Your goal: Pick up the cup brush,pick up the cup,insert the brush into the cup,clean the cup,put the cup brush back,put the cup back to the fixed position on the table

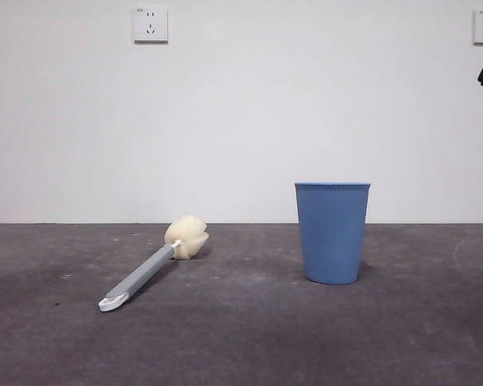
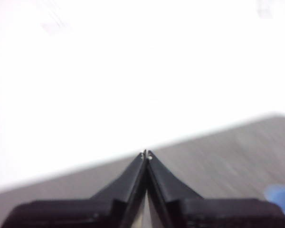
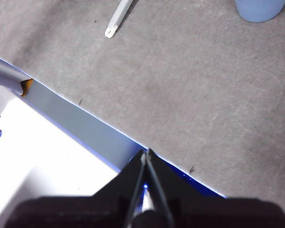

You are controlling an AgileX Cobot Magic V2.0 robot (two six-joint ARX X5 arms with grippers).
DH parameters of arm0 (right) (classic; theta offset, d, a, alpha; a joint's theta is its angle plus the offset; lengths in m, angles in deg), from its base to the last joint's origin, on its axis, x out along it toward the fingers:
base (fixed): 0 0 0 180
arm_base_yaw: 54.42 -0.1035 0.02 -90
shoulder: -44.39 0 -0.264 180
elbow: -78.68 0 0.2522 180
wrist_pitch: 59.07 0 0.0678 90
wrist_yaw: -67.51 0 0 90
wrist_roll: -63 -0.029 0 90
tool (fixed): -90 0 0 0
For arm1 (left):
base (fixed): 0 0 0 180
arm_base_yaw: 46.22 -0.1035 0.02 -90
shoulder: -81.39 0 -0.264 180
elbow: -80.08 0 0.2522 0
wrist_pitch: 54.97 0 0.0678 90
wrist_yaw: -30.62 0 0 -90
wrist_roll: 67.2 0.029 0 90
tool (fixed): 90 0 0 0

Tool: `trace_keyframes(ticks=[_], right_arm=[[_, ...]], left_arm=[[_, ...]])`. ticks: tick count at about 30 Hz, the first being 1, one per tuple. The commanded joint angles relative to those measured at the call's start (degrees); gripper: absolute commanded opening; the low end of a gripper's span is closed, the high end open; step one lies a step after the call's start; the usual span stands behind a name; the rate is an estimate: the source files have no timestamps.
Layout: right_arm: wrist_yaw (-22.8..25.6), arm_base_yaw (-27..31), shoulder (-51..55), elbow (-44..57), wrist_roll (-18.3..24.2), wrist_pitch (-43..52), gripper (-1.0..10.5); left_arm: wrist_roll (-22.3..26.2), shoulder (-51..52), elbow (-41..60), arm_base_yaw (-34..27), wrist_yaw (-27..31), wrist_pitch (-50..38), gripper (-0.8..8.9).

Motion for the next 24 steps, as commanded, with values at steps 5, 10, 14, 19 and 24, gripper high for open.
trace_keyframes(ticks=[5,10,14,19,24], right_arm=[[0.17,-0.02,0.09,-0.26,-0.44,0.2,0.0],[0.17,-0.02,0.09,-0.26,-0.44,0.2,0.0],[0.17,-0.02,0.09,-0.26,-0.46,0.2,0.0],[0.17,-0.02,0.09,-0.26,-0.46,0.2,0.0],[0.17,-0.02,0.09,-0.26,-0.46,0.2,0.0]], left_arm=[[0.76,12.26,20.55,-5.64,0.04,-8.72,-0.04],[-0.68,19.58,31.21,-6.47,0.04,-8.72,-0.04],[-2.51,23.71,37.53,-6.49,0.09,-8.72,-0.04],[-4.59,26.23,41.42,-6.6,0.04,-7.74,-0.04],[-5.33,26.34,41.83,-6.58,0.04,-1.38,-0.04]])
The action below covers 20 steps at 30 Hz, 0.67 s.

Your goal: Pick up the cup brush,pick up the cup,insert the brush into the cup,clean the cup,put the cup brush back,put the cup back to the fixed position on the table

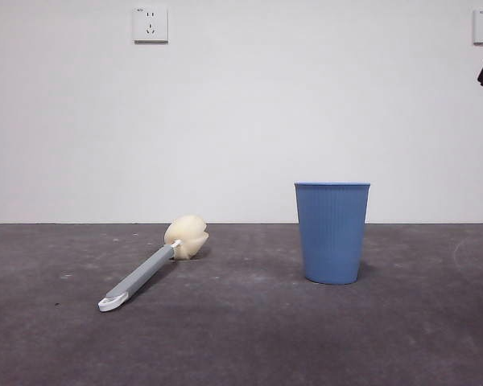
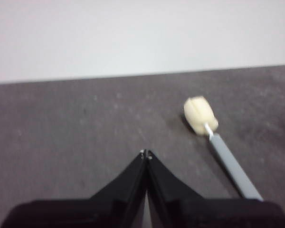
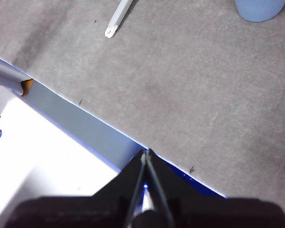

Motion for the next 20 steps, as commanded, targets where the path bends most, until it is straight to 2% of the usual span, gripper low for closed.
trace_keyframes(ticks=[1,20], right_arm=[[0.17,-0.02,0.09,-0.28,-0.39,0.2,0.0],[0.17,-0.02,0.09,-0.28,-0.39,0.2,0.0]], left_arm=[[-0.79,0.17,0.76,-0.15,0.07,3.69,-0.04],[-0.81,0.11,0.74,-0.15,0.02,4.07,-0.04]])
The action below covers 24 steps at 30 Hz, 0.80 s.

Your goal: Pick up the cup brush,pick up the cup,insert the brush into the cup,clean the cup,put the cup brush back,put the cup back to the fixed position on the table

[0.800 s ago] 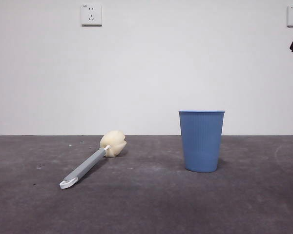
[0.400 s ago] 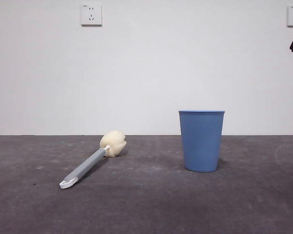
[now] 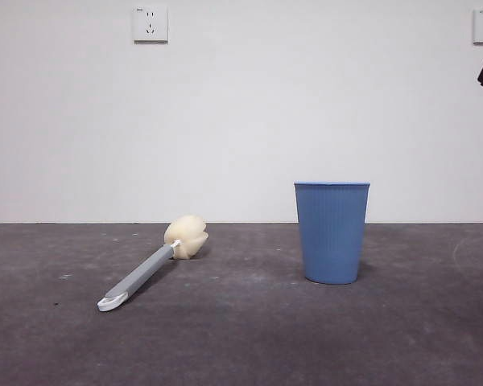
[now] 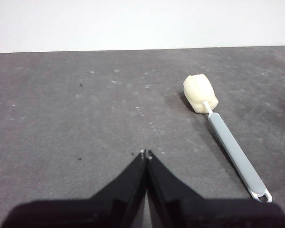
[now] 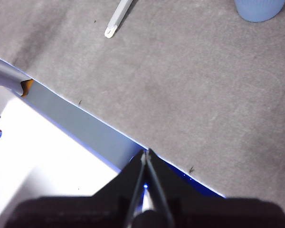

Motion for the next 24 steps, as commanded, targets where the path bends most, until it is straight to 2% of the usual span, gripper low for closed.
trace_keyframes(ticks=[1,9,14,16,19,24], right_arm=[[0.17,-0.02,0.09,-0.28,-0.39,0.2,0.0],[0.2,-0.02,0.09,-0.28,0.07,0.24,0.0],[5.16,4.07,2.05,-0.11,12.04,7.06,0.0],[2.82,7.96,3.48,0.55,15.21,12.92,0.0],[-0.35,15.85,6.58,3.28,16.39,20.55,0.0],[-0.26,28.72,12.92,11.74,16.39,29.03,0.0]], left_arm=[[-0.35,0.11,0.76,-0.15,0.07,-0.02,-0.03],[-0.35,0.11,0.76,-0.15,0.07,-0.02,-0.04],[-0.35,0.11,0.76,-0.15,0.07,-0.04,-0.03],[-0.35,0.11,0.76,-0.15,0.11,-0.02,-0.04],[-0.35,0.11,0.76,-0.15,0.02,-0.04,-0.03],[-0.35,0.11,0.76,-0.15,0.04,-0.04,-0.04]])
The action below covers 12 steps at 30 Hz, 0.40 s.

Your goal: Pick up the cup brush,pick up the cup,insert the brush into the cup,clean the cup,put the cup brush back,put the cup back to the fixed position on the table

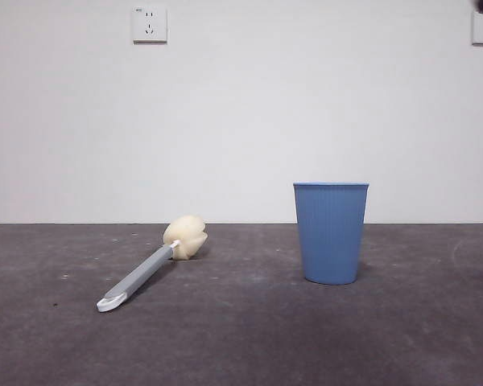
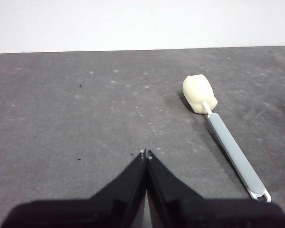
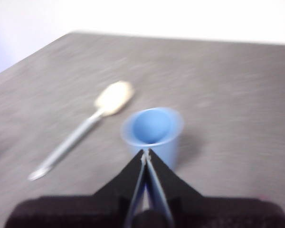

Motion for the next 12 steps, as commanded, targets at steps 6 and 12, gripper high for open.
trace_keyframes(ticks=[6,12], right_arm=[[0.44,13.11,15.04,16.7,1.22,9.25,0.0],[0.39,15.76,23.47,26.14,-0.37,12.39,0.0]], left_arm=[[-0.35,0.11,0.76,-0.15,0.04,0.0,-0.04],[-0.35,0.11,0.76,-0.15,0.04,-0.02,-0.04]])
